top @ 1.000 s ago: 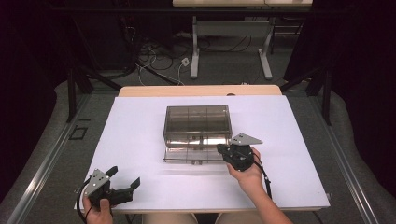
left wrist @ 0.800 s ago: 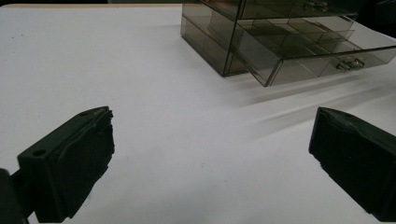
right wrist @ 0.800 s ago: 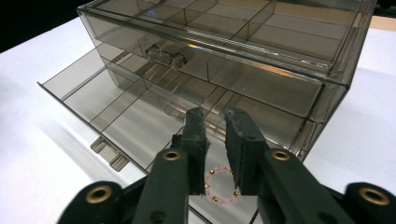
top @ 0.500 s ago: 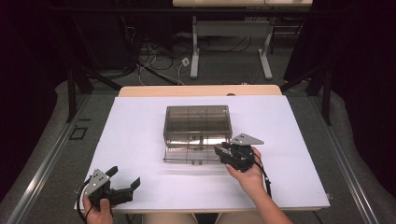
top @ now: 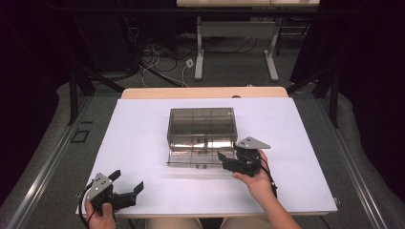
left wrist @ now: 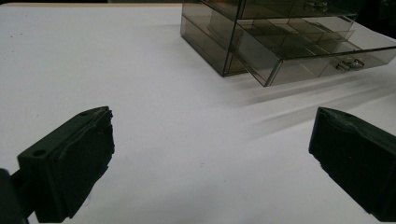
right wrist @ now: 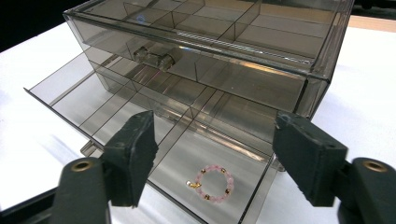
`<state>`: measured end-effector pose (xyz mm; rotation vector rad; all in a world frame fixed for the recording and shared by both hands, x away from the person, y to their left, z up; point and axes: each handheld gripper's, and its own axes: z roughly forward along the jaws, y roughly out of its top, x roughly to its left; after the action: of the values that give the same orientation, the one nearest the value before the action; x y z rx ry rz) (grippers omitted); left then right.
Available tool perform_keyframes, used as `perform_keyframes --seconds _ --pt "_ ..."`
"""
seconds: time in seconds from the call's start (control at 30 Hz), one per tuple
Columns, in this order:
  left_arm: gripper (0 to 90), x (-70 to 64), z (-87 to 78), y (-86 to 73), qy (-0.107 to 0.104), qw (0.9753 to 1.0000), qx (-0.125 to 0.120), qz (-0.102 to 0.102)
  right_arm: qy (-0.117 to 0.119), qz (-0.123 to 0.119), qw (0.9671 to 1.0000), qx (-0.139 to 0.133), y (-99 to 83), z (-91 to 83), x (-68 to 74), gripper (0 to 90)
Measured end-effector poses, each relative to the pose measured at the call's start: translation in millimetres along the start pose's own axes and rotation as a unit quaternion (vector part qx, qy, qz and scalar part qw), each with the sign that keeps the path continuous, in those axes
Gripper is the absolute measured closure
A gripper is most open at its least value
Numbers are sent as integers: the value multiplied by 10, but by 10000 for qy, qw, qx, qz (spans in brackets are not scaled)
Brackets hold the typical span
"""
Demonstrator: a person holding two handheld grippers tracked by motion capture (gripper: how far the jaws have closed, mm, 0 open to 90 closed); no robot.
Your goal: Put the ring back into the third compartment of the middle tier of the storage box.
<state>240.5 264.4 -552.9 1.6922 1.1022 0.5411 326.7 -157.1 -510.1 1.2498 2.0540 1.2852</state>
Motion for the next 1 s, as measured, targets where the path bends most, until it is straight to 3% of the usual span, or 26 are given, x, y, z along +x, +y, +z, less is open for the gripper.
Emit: perform_keyframes --seconds 0.17,0.3,0.63,0.87,1.0 --pt "4 5 -1 -1 14 10000 -5 4 0 -29 10000 -77 -8 -32 -14 242" --pt "4 6 -1 -2 16 10000 -1 9 129 17 9998 -171 -13 -100 -4 171" --pt "4 5 0 -3 13 10000 3 1 -113 -181 9991 -355 -55 -280 -75 142" --pt "4 -6 2 -3 12 10000 11 -1 -197 -113 9992 -322 -120 -407 -193 77" --pt "4 -4 1 -4 19 10000 12 1 -279 -107 9986 -434 -169 -482 -266 23"
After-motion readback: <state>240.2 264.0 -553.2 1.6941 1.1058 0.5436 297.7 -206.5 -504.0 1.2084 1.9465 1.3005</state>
